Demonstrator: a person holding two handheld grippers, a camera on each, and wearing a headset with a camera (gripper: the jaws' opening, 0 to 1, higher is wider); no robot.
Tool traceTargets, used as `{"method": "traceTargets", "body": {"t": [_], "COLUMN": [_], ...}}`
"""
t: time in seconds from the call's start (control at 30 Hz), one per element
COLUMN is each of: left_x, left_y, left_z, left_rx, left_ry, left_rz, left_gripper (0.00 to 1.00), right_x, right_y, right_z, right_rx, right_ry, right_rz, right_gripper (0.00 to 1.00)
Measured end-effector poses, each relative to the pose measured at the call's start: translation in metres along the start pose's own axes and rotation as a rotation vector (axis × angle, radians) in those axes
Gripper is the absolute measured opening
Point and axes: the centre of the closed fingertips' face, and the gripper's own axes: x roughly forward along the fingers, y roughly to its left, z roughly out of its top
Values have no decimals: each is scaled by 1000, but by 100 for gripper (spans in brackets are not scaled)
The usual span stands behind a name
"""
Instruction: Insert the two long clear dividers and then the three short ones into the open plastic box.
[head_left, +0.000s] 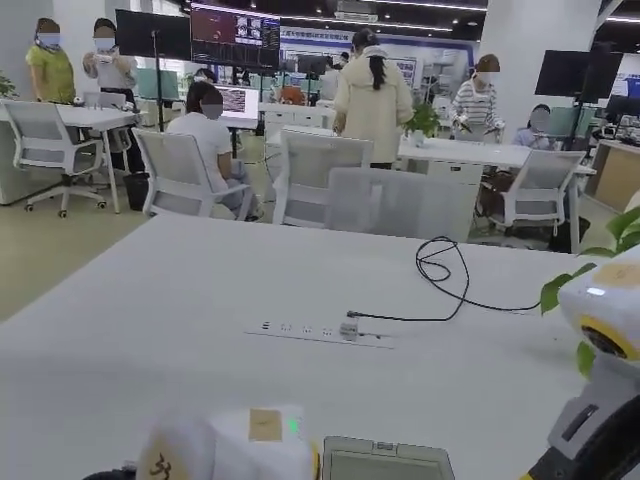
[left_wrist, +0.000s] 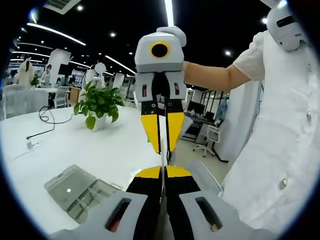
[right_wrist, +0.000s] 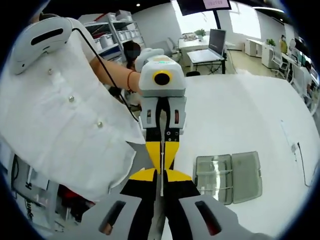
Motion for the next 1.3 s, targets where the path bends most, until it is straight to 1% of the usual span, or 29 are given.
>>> {"method": "traceTargets", "body": {"t": [0.17, 0.33, 0.57, 0.7, 0.8, 0.87, 1.0, 1.07, 1.17, 1.2, 1.23, 1.3], "left_x": [-3, -4, -7, -7, -9, -12, -17, -21, -28, -31, -32, -37], "left_y": [-4, -4, -4, -4, -4, -1, 5, 10, 19, 23, 24, 32], "left_z": [3, 2, -2, -7, -9, -11, -18, -21, -29, -34, -35, -42], "left_rx": [8, 16, 36, 51, 42, 39, 38, 19, 14, 13, 13, 3], "left_ry": [-13, -14, -4, 17, 15, 15, 31, 31, 53, 66, 70, 88], "left_rz": [-2, 6, 20, 30, 39, 54, 82, 104, 147, 166, 174, 208], "left_gripper": [0, 0, 0, 0, 2, 4, 9, 13, 21, 24, 28, 34], "right_x": [4, 7, 12, 12, 12, 11, 9, 8, 8, 8, 8, 10], "right_y": [1, 4, 4, 2, 1, 0, -4, -8, -13, -17, -19, -26], "right_z": [2, 4, 5, 6, 6, 7, 9, 10, 13, 13, 14, 15], "right_rx": [-15, -30, -38, -41, -45, -43, -42, -43, -40, -39, -39, -37], "right_ry": [8, 9, 15, 16, 19, 12, 0, -4, -17, -19, -22, -29], "right_rz": [14, 22, 22, 18, 9, 5, -9, -23, -45, -57, -64, -85], "right_gripper": [3, 3, 3, 3, 3, 3, 3, 3, 3, 3, 3, 3]}}
